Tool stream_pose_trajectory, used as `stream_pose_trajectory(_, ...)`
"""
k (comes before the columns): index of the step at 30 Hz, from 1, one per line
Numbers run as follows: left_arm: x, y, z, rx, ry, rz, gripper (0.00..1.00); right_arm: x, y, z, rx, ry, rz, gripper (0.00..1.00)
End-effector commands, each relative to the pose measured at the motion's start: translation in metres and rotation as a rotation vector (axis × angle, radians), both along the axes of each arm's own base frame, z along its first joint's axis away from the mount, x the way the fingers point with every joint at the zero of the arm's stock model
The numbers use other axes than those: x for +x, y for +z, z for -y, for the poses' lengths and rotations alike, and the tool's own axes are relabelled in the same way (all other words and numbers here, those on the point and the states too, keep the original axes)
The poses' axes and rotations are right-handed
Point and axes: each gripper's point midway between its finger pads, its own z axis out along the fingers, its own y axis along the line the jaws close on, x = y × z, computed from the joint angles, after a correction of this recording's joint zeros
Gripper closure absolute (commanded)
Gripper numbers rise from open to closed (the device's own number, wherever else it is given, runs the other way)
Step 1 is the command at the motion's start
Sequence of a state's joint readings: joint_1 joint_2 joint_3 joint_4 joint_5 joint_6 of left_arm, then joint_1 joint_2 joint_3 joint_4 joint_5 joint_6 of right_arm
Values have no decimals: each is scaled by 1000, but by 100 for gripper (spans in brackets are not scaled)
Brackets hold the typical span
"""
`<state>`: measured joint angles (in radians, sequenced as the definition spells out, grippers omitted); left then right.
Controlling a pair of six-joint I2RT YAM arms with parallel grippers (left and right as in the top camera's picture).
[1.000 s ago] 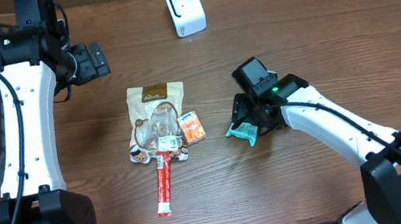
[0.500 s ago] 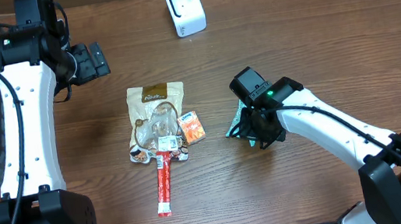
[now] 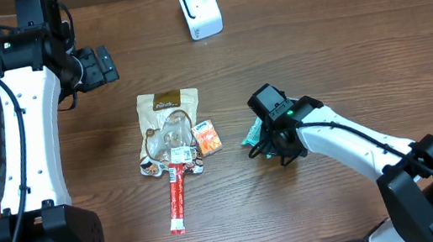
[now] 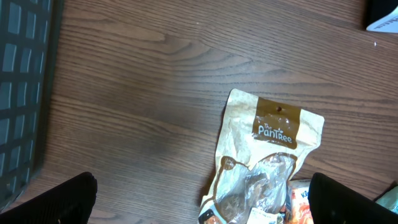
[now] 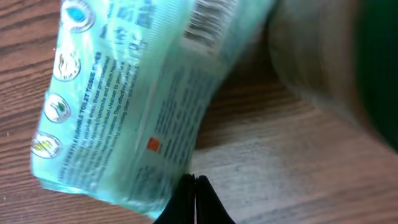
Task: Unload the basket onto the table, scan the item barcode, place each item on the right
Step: 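Lower the teal wipes pack onto the table and open the right gripper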
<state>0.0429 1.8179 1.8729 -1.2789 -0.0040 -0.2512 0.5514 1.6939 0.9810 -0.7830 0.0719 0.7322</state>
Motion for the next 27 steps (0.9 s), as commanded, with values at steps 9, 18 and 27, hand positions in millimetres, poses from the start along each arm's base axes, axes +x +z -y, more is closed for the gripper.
stream_pose_trajectory(9,3,5,2,3,-12,16,0,37,12,-57,243,148,145,94)
stream_pose_trajectory(18,3,5,2,3,-12,16,0,93,56,-62,302,157,352,92)
stream_pose_trajectory(27,3,5,2,3,-12,16,0,92,25,-6,156,33,239,91)
